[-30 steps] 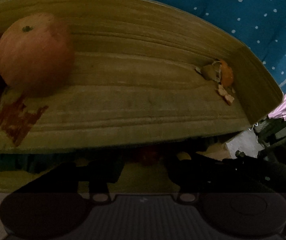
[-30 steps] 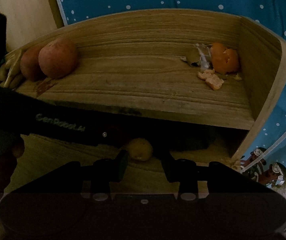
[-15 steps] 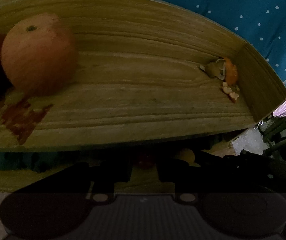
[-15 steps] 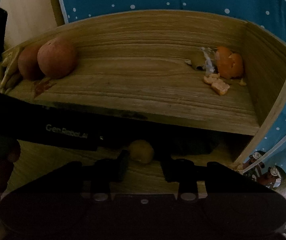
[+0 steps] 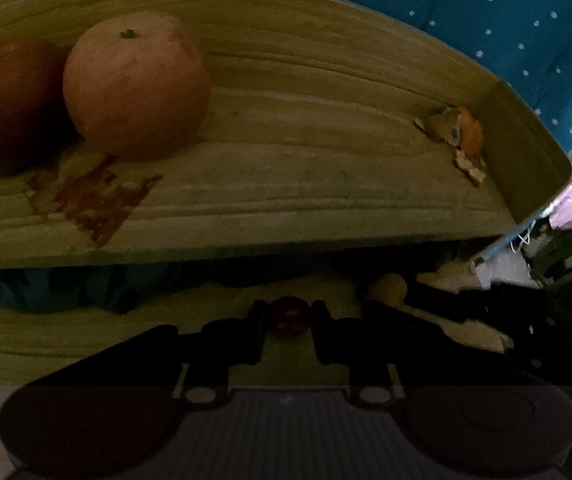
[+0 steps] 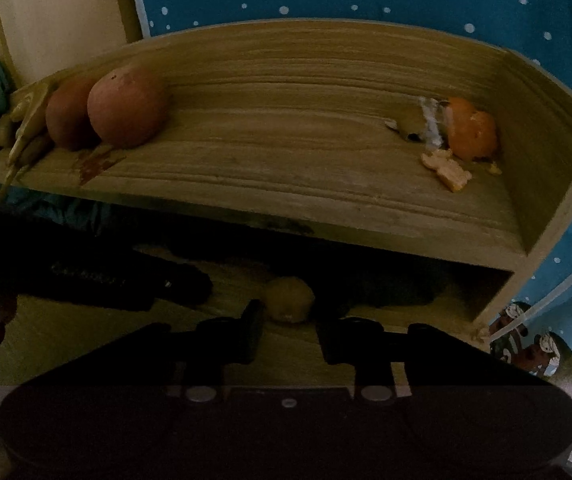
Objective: Organize fruits
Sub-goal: 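Grasp a small brown fruit with the right tool while the left tool grasps a small red fruit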
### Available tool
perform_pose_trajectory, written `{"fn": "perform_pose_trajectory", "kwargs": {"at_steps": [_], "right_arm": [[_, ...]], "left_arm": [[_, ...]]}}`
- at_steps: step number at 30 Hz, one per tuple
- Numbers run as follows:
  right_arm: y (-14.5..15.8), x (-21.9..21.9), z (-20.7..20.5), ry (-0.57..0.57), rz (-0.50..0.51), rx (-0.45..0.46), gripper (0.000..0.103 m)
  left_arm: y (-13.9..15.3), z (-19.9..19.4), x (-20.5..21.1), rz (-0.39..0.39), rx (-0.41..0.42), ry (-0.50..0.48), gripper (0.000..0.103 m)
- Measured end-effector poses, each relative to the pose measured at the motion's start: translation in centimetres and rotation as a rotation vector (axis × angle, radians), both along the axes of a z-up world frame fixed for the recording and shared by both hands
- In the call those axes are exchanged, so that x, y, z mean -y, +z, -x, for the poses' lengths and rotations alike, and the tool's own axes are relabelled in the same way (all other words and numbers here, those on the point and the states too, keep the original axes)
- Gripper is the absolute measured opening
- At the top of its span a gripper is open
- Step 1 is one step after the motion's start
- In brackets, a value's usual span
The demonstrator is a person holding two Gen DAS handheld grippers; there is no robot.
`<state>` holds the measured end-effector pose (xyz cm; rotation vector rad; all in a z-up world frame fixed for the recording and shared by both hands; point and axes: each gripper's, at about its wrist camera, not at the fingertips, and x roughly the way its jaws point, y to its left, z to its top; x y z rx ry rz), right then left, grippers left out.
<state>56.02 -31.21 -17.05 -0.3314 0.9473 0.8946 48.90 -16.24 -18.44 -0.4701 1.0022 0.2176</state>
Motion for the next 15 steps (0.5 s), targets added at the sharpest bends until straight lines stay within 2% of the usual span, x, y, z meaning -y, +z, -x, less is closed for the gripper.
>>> {"fn": "perform_pose_trajectory", "kwargs": {"at_steps": [9, 15], "right_arm": [[-0.4, -1.1, -0.1, 0.025, 0.015, 0.019, 0.032], [-0.2, -0.8, 0.4, 0.025, 0.015, 0.019, 0.032]], "left_arm": [[0.3, 1.8, 0.5, -0.034, 0.009, -0.064, 0.027], [0.5, 2.7, 0.8, -0.034, -0.007, -0.071, 0.026]]}}
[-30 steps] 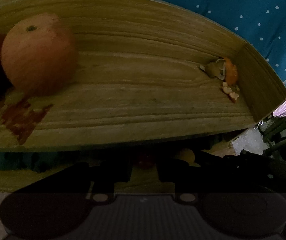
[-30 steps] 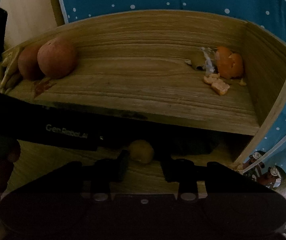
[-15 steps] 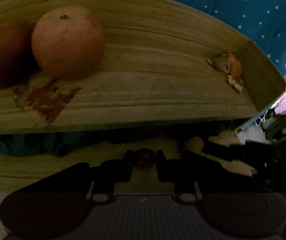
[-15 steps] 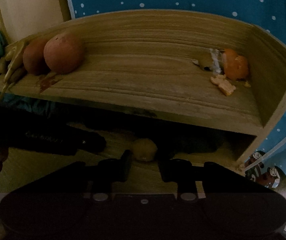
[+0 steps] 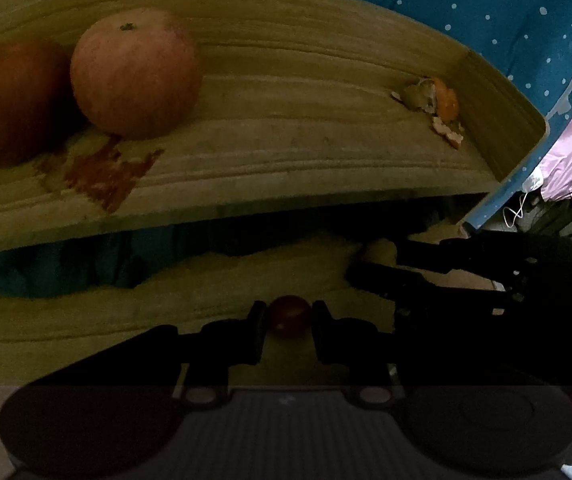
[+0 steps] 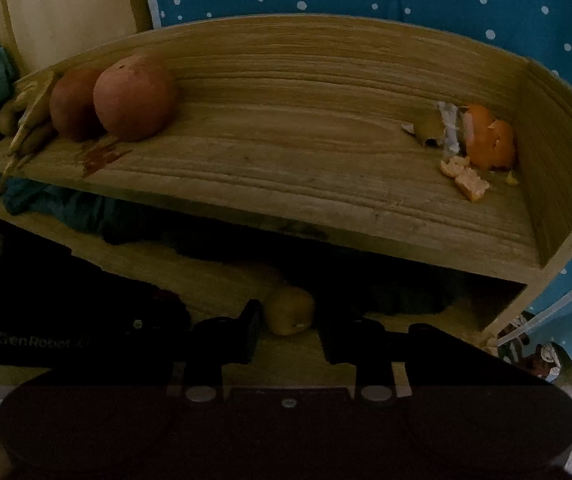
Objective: Organize fruits
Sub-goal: 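Grasp a small brown fruit with the right tool while the left tool grasps a small red fruit, then carry the red fruit to the tray with the left tool while the right tool carries the brown fruit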
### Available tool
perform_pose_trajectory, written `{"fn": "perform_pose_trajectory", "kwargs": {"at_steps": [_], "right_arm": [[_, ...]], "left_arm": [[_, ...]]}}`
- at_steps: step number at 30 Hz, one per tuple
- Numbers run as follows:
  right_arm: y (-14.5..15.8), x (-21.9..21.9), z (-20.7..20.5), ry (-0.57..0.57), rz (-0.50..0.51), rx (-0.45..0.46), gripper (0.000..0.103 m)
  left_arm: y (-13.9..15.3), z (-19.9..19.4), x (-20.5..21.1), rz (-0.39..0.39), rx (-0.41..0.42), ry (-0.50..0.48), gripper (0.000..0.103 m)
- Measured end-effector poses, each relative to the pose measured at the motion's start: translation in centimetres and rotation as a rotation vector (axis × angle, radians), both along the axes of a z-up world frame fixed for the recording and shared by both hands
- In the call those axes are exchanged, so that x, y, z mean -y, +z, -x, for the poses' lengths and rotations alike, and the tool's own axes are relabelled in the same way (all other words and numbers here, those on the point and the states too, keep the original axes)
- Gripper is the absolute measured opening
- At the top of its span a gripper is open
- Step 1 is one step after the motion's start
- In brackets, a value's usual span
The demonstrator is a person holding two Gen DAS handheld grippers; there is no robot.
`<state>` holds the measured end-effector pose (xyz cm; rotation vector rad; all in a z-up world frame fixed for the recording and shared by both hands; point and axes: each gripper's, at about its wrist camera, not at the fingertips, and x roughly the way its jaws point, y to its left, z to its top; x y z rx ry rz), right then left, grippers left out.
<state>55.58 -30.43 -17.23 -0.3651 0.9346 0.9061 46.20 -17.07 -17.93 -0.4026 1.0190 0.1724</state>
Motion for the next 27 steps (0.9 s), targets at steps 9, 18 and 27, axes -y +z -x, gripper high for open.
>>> {"fn": "perform_pose_trajectory", "kwargs": {"at_steps": [9, 18, 27], "right_arm": [[2.3, 0.7, 2.0, -0.025, -0.018, 0.029, 0.032], [6.1, 2.4, 5.7, -0.097, -0.047, 0.095, 0.032], [9.0, 4.4, 10.9, -0.195, -0.057, 0.142, 0.032]], "left_arm": [[2.1, 2.4, -0.3, -0.013, 0.024, -0.013, 0.026], [4.7, 5.2, -0.4, -0.028, 0.067, -0.063, 0.026], [7.4, 8.4, 0.2, -0.033, 0.106, -0.154, 0.026]]}}
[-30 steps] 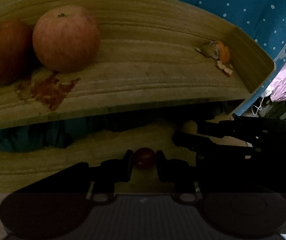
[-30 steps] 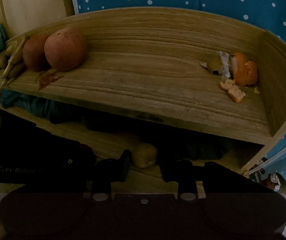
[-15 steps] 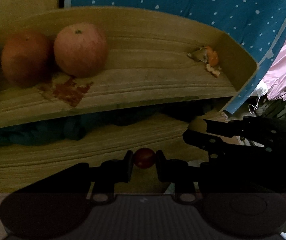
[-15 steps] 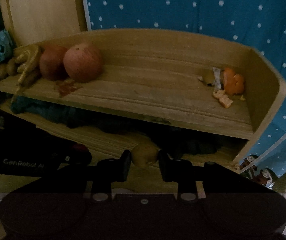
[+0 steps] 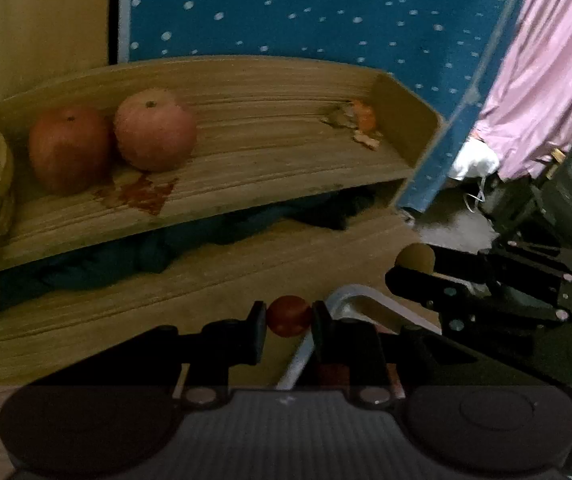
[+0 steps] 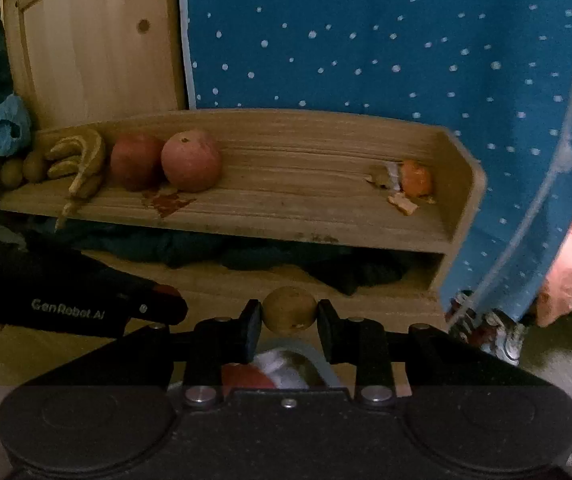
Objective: Organize fruits
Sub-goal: 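Carry the red fruit to the tray with the left tool while the right tool carries the brown fruit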
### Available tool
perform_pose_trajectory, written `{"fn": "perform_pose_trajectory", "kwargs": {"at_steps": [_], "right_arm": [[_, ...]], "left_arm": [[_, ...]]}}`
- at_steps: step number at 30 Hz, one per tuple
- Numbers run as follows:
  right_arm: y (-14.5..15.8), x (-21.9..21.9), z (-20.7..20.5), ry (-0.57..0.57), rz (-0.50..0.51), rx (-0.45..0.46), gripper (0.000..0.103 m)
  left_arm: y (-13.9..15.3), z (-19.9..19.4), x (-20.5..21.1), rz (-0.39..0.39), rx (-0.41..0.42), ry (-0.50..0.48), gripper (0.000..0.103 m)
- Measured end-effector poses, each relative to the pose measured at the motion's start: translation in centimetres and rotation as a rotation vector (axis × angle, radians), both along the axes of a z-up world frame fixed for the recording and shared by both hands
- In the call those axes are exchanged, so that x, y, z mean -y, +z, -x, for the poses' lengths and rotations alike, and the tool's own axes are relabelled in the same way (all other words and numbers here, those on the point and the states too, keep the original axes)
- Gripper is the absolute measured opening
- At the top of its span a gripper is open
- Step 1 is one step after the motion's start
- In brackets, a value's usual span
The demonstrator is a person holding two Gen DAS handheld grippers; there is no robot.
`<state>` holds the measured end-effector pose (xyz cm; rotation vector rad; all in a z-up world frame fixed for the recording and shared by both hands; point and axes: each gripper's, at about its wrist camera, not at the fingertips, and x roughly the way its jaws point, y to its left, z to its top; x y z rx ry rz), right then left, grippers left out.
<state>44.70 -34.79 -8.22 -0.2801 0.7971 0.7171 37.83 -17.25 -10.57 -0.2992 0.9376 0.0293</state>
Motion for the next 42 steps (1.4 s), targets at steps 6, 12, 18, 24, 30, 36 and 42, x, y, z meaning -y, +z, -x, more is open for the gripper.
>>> {"fn": "perform_pose_trajectory", "kwargs": {"at_steps": [6, 12, 18, 24, 30, 36, 42], "right_arm": [[1.2, 1.7, 3.7, -0.084, 0.01, 0.013, 0.032], [2.1, 3.0, 7.7, -0.167, 0.03, 0.026, 0.032], [2.5, 3.9, 11.4, -0.239, 0.043, 0.031, 0.032], [2.6, 3.9, 14.5, -0.291, 0.05, 0.024, 0.032], [1.9, 3.7, 17.2, -0.336, 0.063, -0.003, 0.032], [0.5, 3.4, 19.7, -0.388, 0.084, -0.043, 0.032], [-1.1, 2.9, 21.3, -0.392, 0.113, -0.077, 0.032]], "left_arm": [[0.9, 1.9, 1.1, 0.003, 0.013, -0.082, 0.026], [1.2, 3.7, 2.2, 0.007, 0.021, -0.164, 0.026], [1.4, 5.7, 2.9, 0.009, 0.024, -0.238, 0.026], [1.5, 7.6, 3.1, 0.008, 0.02, -0.291, 0.026], [1.0, 9.4, 3.3, 0.015, 0.001, -0.345, 0.026], [0.1, 10.4, 3.8, 0.017, -0.026, -0.379, 0.027], [-1.2, 10.5, 4.6, 0.004, -0.066, -0.397, 0.027]]}}
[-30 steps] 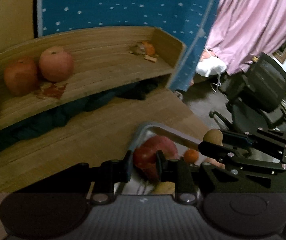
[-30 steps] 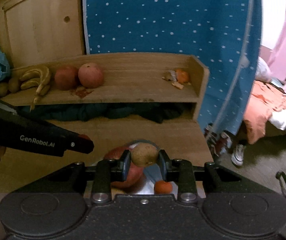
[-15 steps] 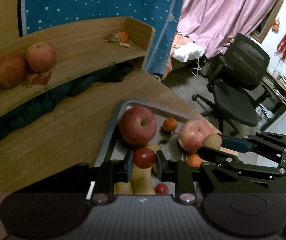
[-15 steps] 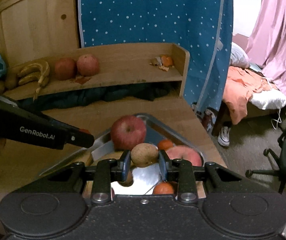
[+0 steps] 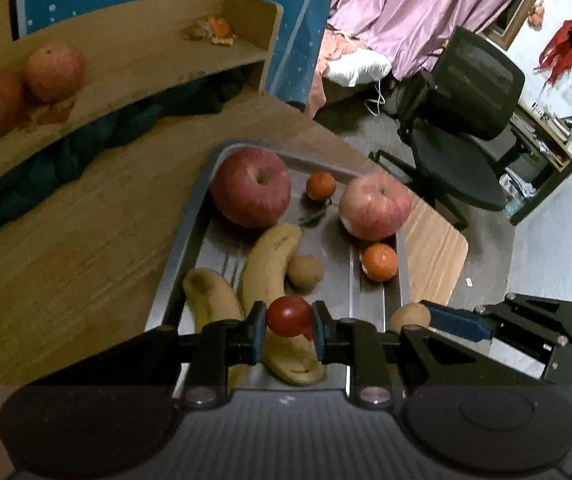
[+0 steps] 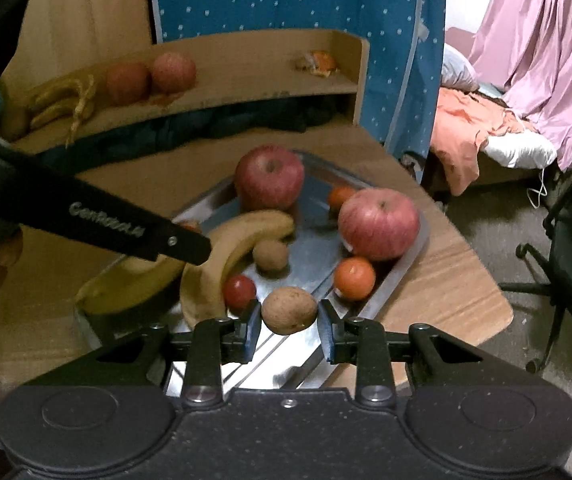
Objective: Organize fruits
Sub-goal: 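Carry the red fruit to the tray with the left tool while the right tool carries the brown fruit, then open the left tool over the tray while the right tool releases the brown fruit there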
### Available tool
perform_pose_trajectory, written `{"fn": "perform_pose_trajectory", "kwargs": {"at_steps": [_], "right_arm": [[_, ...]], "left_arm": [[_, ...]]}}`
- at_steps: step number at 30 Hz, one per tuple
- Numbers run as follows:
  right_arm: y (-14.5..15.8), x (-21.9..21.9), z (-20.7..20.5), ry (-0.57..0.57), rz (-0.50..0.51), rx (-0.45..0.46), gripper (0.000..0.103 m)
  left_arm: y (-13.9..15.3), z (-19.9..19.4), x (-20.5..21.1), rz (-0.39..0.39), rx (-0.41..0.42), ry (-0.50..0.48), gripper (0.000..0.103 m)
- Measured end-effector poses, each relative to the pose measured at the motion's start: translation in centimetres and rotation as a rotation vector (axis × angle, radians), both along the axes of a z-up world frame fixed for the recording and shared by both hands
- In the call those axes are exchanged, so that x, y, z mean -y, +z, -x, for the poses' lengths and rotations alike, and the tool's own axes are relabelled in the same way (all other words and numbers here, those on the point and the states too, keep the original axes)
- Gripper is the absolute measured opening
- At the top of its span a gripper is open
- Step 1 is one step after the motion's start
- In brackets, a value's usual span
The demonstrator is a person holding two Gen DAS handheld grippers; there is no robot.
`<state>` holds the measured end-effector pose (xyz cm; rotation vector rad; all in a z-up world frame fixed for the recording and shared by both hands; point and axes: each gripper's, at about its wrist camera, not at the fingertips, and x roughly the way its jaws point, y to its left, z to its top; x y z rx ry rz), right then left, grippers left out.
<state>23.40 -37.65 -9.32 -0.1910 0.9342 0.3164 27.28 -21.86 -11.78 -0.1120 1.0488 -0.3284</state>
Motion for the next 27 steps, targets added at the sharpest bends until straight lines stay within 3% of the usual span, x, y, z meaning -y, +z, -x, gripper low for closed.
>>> {"fn": "perform_pose_trajectory", "kwargs": {"at_steps": [16, 27], "right_arm": [[-1.7, 1.6, -2.6, 0.092, -0.011, -0.067, 0.032], [-2.7, 2.5, -5.1, 0.144, -0.026, -0.099, 0.033]], "left_arm": [[-0.8, -1.9, 2.8, -0.051, -0.065, 0.019, 0.027], [-1.2, -3.1, 3.4, -0.08, -0.087, 0.088, 0.028]]}}
